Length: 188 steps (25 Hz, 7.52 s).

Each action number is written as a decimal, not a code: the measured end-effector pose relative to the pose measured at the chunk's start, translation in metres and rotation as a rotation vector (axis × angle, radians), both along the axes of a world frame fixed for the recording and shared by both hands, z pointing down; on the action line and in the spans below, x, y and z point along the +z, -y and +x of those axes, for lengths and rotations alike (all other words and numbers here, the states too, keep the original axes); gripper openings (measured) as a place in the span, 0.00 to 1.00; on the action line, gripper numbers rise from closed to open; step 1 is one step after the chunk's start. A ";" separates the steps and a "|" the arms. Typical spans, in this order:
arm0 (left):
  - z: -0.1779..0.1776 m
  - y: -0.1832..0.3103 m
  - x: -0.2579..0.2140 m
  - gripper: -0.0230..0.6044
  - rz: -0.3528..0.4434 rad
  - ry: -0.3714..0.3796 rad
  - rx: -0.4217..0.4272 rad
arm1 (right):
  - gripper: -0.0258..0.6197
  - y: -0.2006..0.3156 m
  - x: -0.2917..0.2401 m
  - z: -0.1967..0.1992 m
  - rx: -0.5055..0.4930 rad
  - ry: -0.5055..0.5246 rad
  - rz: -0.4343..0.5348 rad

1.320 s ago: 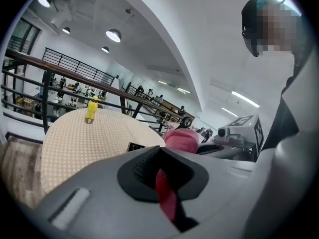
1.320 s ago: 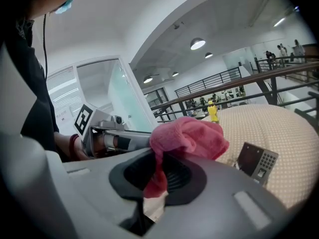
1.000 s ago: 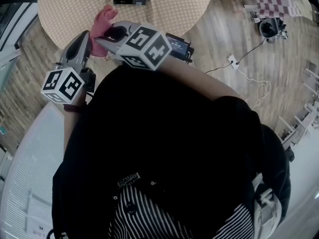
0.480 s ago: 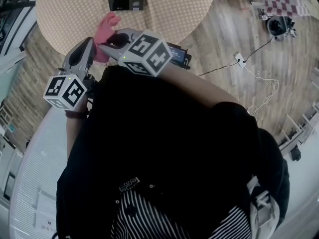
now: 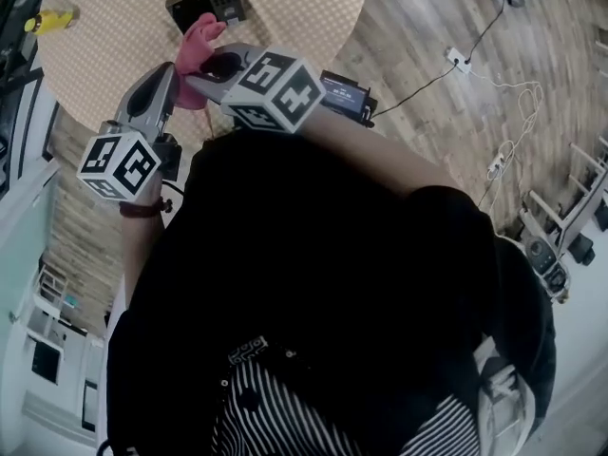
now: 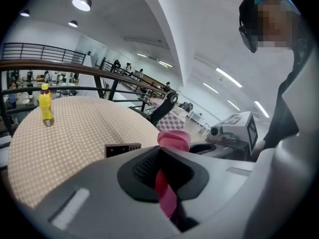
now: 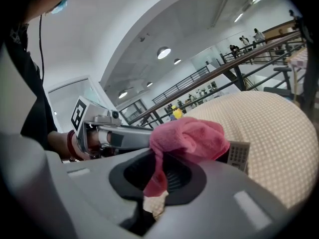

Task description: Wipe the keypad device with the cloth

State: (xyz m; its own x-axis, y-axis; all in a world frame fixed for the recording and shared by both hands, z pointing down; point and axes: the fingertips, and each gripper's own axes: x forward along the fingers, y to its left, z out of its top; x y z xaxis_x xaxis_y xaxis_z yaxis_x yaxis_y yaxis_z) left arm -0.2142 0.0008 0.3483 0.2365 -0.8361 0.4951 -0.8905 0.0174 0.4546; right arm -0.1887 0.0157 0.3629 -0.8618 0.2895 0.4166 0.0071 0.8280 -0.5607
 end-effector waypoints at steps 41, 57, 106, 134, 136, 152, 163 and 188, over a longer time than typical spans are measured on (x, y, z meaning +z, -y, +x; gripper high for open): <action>-0.060 0.128 0.071 0.04 -0.100 0.108 0.471 | 0.11 0.086 0.062 -0.072 0.429 -0.036 -0.073; -0.060 0.158 0.134 0.04 -0.293 0.230 0.567 | 0.11 0.099 0.134 -0.073 0.451 -0.175 -0.094; -0.041 0.138 0.181 0.04 -0.378 0.374 0.622 | 0.11 0.098 0.202 -0.066 0.621 -0.311 -0.264; -0.046 0.135 0.184 0.04 -0.365 0.467 0.644 | 0.11 0.090 0.220 -0.057 0.626 -0.346 -0.161; -0.045 0.134 0.183 0.04 -0.364 0.477 0.650 | 0.11 0.079 0.234 -0.047 0.630 -0.375 -0.198; -0.044 0.137 0.184 0.04 -0.361 0.488 0.631 | 0.11 0.093 0.212 -0.058 0.562 -0.328 -0.093; -0.045 0.135 0.184 0.04 -0.356 0.483 0.624 | 0.11 0.088 0.217 -0.059 0.471 -0.300 0.028; -0.075 0.110 0.107 0.04 -0.123 0.342 0.307 | 0.11 0.052 0.194 -0.016 0.329 -0.378 0.039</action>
State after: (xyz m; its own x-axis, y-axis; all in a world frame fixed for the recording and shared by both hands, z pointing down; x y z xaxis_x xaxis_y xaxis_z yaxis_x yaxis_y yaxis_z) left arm -0.2891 -0.1090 0.4549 0.2697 -0.6836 0.6782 -0.9611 -0.2347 0.1457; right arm -0.2044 -0.0367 0.5573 -0.6916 0.0061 0.7222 -0.4554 0.7724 -0.4426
